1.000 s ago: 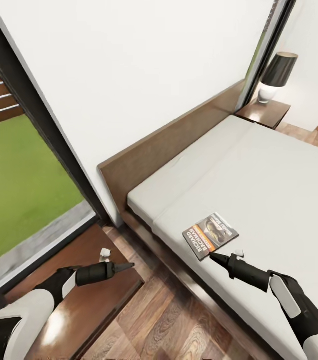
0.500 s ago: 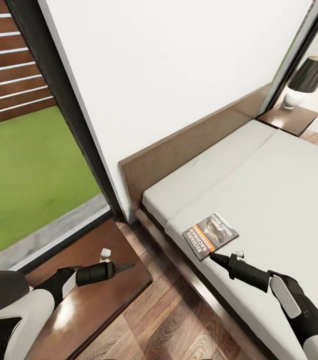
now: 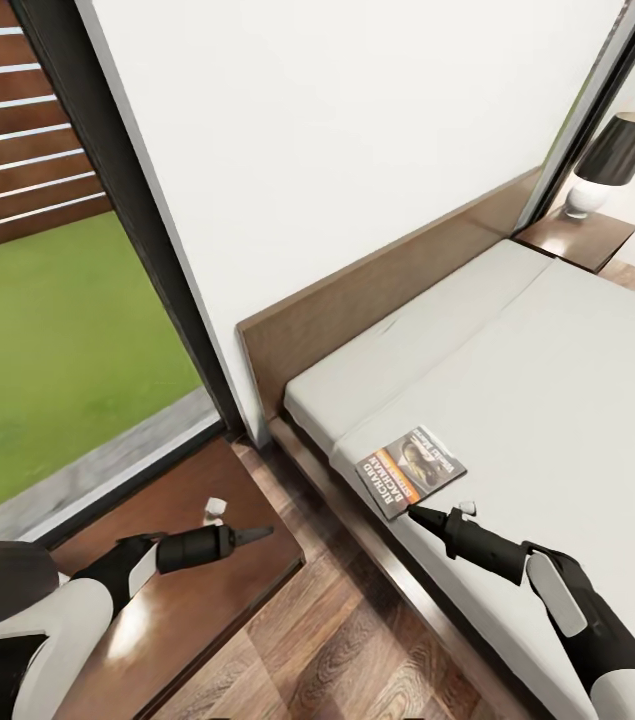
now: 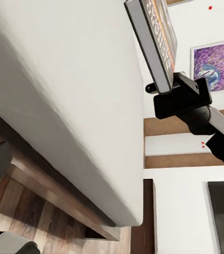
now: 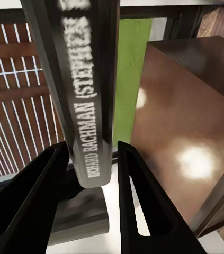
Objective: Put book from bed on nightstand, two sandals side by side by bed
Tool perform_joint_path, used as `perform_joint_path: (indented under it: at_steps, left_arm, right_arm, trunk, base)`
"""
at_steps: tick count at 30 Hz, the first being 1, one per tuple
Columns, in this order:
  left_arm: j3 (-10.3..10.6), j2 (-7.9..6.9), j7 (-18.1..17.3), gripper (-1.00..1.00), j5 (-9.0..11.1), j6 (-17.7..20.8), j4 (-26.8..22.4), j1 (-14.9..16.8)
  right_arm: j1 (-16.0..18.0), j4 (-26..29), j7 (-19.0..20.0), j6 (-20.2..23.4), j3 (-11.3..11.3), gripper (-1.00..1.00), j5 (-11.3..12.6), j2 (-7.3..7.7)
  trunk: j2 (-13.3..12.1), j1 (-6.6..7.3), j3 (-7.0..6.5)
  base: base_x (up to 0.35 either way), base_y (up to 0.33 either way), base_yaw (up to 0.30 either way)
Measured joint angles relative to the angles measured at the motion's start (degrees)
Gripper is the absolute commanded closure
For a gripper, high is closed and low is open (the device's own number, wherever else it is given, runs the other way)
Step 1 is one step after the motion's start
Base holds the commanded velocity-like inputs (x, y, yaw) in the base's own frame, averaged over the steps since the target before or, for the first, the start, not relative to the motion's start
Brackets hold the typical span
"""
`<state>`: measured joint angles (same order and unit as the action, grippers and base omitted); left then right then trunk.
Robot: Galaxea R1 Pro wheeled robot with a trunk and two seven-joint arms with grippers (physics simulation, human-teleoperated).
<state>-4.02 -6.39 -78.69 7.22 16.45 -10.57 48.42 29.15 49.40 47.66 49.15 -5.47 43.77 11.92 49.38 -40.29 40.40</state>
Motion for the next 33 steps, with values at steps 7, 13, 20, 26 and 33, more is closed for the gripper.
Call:
perform_joint_path:
  at_steps: [7,13,20,26,33]
  left_arm:
    - [0.02,0.17,0.44,-1.00,0.02,0.03,0.03,0.00]
    - [0.02,0.53,0.47,-1.00,0.02,0.00,0.03,0.00]
    - [0.01,0.56,0.53,-1.00,0.01,0.00,0.02,-0.01]
    - [0.01,0.88,0.62,-1.00,0.02,-0.01,0.00,-0.01]
    - [0.01,1.31,2.65,-1.00,-0.01,-0.02,0.00,-0.01]
  right_arm:
    - [0.00,0.01,-0.01,0.00,-0.01,1.00,-0.03,-0.21]
    - [0.00,-0.01,0.00,0.00,-0.01,1.00,-0.02,-0.22]
    - [0.00,0.00,-0.01,0.00,0.00,1.00,0.00,-0.22]
    - [0.02,-0.02,0.00,-0.02,0.01,1.00,-0.05,-0.23]
    - [0.02,-0.03,0.00,-0.06,0.01,1.00,-0.13,-0.23]
  trunk:
    - [0.00,0.00,0.00]
    - [0.00,0.00,0.00]
    - [0.00,0.00,0.00]
    - [0.00,0.00,0.00]
    - [0.00,0.00,0.00]
  base:
    - [0.000,-0.062,0.000]
    - [0.000,-0.163,0.000]
    - [0.000,-0.019,0.033]
    - [0.000,-0.019,0.240]
    - [0.000,-0.001,0.287]
